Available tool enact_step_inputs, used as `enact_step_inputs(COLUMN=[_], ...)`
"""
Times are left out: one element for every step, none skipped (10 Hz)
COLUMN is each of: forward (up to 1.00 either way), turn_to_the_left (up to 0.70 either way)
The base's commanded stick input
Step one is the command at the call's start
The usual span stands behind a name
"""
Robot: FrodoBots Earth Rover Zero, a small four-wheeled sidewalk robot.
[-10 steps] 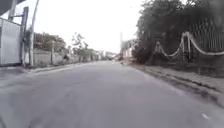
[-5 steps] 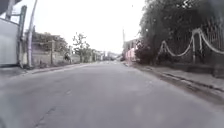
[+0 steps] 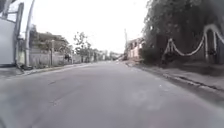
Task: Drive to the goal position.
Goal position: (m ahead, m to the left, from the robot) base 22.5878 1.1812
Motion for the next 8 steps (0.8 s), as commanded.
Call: enact_step_inputs(forward=[1.0, 1.0, 1.0, 1.0, 0.66, 0.37, 1.0, 1.0], turn_to_the_left=[-0.22, -0.15, 0.05, 0.05, 0.03, 0.02, 0.05, 0.05])
